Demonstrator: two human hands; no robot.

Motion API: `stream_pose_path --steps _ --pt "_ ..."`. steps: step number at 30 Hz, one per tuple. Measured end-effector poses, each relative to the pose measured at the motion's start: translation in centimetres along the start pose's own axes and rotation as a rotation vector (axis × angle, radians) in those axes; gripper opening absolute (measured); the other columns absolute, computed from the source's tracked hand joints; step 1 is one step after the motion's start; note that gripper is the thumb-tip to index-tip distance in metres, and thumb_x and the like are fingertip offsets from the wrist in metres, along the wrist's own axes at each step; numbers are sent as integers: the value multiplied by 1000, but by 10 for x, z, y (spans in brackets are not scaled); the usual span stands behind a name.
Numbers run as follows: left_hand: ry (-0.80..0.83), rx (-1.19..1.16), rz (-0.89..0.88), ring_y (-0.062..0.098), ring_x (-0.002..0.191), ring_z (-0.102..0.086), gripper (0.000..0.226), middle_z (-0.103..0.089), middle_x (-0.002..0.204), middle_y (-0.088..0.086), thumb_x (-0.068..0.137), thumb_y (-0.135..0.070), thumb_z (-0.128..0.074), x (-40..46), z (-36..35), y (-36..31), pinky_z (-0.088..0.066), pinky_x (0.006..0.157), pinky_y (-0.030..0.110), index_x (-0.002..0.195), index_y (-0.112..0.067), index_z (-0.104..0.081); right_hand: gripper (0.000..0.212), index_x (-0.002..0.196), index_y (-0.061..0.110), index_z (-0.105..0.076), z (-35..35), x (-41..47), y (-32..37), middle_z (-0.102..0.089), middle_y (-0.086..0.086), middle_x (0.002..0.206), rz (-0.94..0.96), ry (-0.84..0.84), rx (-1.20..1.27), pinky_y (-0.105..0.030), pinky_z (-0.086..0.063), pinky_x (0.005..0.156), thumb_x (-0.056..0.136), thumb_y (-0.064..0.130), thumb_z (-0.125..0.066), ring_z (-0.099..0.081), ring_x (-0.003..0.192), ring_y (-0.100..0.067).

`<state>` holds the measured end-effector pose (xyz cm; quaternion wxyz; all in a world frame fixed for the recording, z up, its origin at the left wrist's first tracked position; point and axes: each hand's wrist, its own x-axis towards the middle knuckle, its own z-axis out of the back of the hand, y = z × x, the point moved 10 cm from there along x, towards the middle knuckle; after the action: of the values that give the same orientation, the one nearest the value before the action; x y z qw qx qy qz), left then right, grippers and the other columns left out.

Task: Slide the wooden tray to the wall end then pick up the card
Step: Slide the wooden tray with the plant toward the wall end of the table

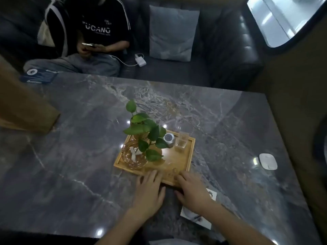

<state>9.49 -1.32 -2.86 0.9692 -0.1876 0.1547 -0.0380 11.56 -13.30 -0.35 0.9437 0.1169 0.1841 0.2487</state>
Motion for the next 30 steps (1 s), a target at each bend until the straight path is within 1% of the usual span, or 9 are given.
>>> stream_pose_path --steps 4,6,9,11,13,16,19,23,30 --pt "19 74 48 18 146 -24 56 -34 156 -3 93 -49 -35 8 -11 1 -18 114 57 145 -28 -36 40 116 14 -54 -2 12 1 -56 -7 117 -4 24 -49 -39 -35 99 82 34 -58 -49 110 -28" --pt "65 74 73 18 150 -17 58 -27 160 -4 94 -50 -35 12 -22 0 -1 114 67 147 -30 -30 41 115 12 -57 -6 17 1 -57 -9 121 4 29 -73 -40 -36 99 81 34 -60 -49 113 -30" --pt "103 97 80 17 153 -3 62 -14 165 -6 94 -55 -30 20 -30 1 22 103 73 152 -34 -20 38 111 11 -62 -5 25 1 -62 -9 122 18 11 -120 -39 -34 99 78 30 -62 -54 111 -30" --pt "110 109 75 13 152 9 65 1 166 -9 93 -60 -23 24 -32 -1 31 94 72 153 -37 -12 32 96 13 -67 1 27 5 -70 -6 105 34 -32 -155 -32 -31 90 67 26 -72 -63 94 -27" --pt "123 110 83 7 146 22 67 14 165 -14 93 -64 -18 29 -35 -1 31 91 75 153 -40 -4 35 84 15 -68 2 30 9 -73 -2 88 56 -35 -144 -30 -30 78 52 25 -82 -67 76 -23" --pt "154 107 107 6 142 27 67 28 158 -18 92 -66 -15 30 -39 1 29 90 78 151 -44 6 38 77 17 -67 5 34 9 -71 1 78 101 -59 -125 -29 -30 74 44 27 -85 -66 68 -18" --pt "165 101 118 12 150 16 66 32 154 -21 90 -66 -11 30 -40 2 31 89 78 150 -47 10 32 77 16 -65 1 37 6 -69 0 78 117 -15 -115 -28 -32 74 53 25 -83 -65 69 -20" --pt "164 51 113 15 151 14 63 37 150 -22 95 -63 -19 38 -40 0 32 86 77 150 -48 7 24 98 9 -63 -3 42 -4 -67 -10 105 100 7 -73 -33 -33 91 79 22 -64 -60 95 -29" --pt "162 17 109 17 151 14 63 36 149 -25 96 -62 -25 52 -37 -5 37 82 74 150 -50 7 21 97 9 -61 1 50 -18 -67 -11 104 97 8 -52 -33 -29 95 85 26 -59 -55 97 -29"
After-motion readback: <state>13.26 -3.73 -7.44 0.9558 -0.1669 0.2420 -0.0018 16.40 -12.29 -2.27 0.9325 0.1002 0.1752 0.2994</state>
